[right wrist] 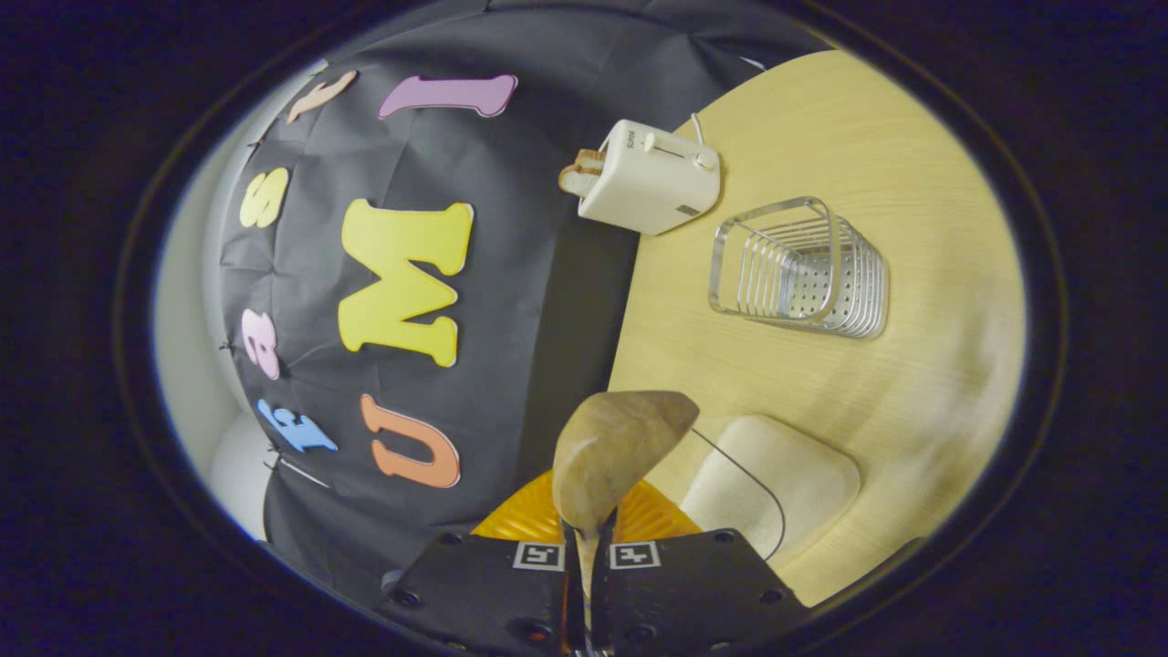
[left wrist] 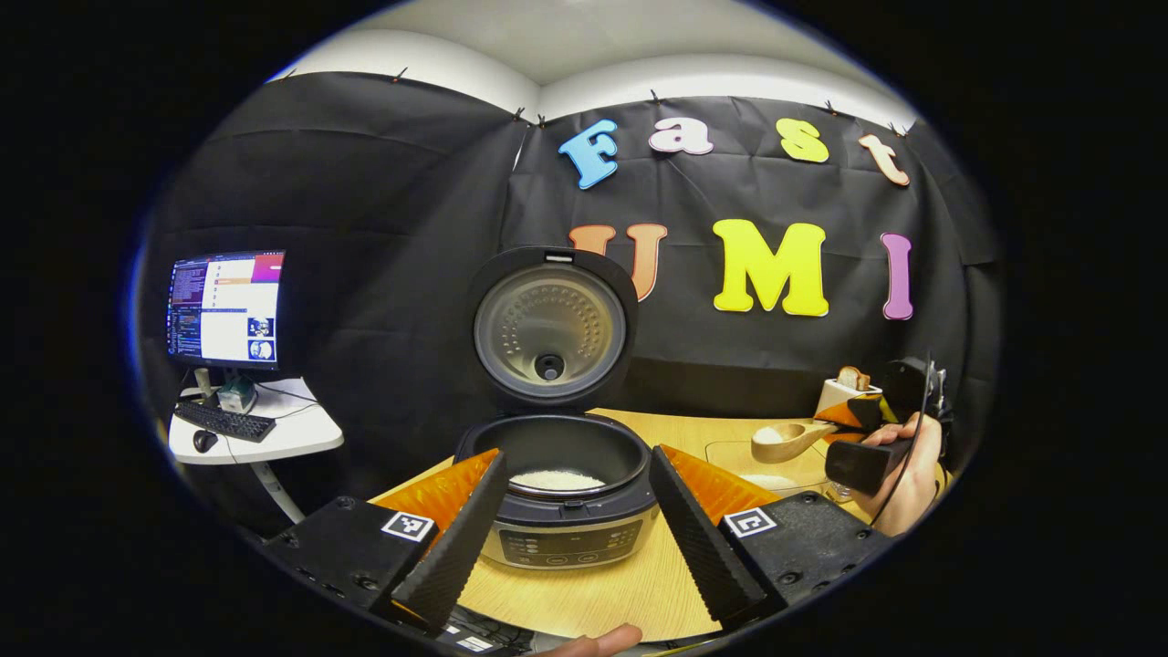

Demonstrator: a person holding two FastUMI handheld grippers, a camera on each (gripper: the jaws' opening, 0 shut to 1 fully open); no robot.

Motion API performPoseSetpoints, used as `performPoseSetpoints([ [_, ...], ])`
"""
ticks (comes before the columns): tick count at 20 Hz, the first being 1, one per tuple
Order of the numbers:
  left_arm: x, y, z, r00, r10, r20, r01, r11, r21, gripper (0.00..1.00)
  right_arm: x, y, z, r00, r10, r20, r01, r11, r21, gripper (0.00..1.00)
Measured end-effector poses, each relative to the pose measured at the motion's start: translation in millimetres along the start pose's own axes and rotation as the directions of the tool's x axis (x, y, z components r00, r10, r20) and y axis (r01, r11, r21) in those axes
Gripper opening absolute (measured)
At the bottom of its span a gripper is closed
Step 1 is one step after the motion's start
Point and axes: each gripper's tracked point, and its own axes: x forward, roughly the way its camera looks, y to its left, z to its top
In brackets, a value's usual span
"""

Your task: Close the left gripper, press the button to open the rice cooker; take a wooden spoon from the chopstick holder with the right hand, scoop a spoonful of rice and pour it into the rice cooker, then put the wooden spoon back into the chopstick holder.

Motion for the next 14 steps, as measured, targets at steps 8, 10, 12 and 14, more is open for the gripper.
performPoseSetpoints([
  [8, -3.3, 18.8, 4.6, 0.999, 0.04, 0.017, -0.04, 0.999, 0.012, 0.99, -24.3, 54.7, -28.3, 0.99, 0.106, -0.091, -0.101, 0.994, 0.052, 0.03],
  [10, -3.8, 24.9, 5.8, 0.999, 0.047, 0.021, -0.047, 0.999, 0.004, 0.99, -29.6, 70.3, -40.4, 0.986, 0.127, -0.107, -0.124, 0.992, 0.037, 0.03],
  [12, -3.4, 30.1, 4.3, 0.998, 0.053, 0.017, -0.053, 0.999, 0.002, 0.99, -32.3, 83.7, -54.8, 0.981, 0.144, -0.127, -0.143, 0.99, 0.018, 0.03],
  [14, -1.7, 32.1, 0.5, 0.999, 0.049, 0.008, -0.049, 0.999, 0.004, 0.99, -35.0, 93.1, -73.5, 0.977, 0.15, -0.152, -0.153, 0.988, -0.01, 0.03],
])
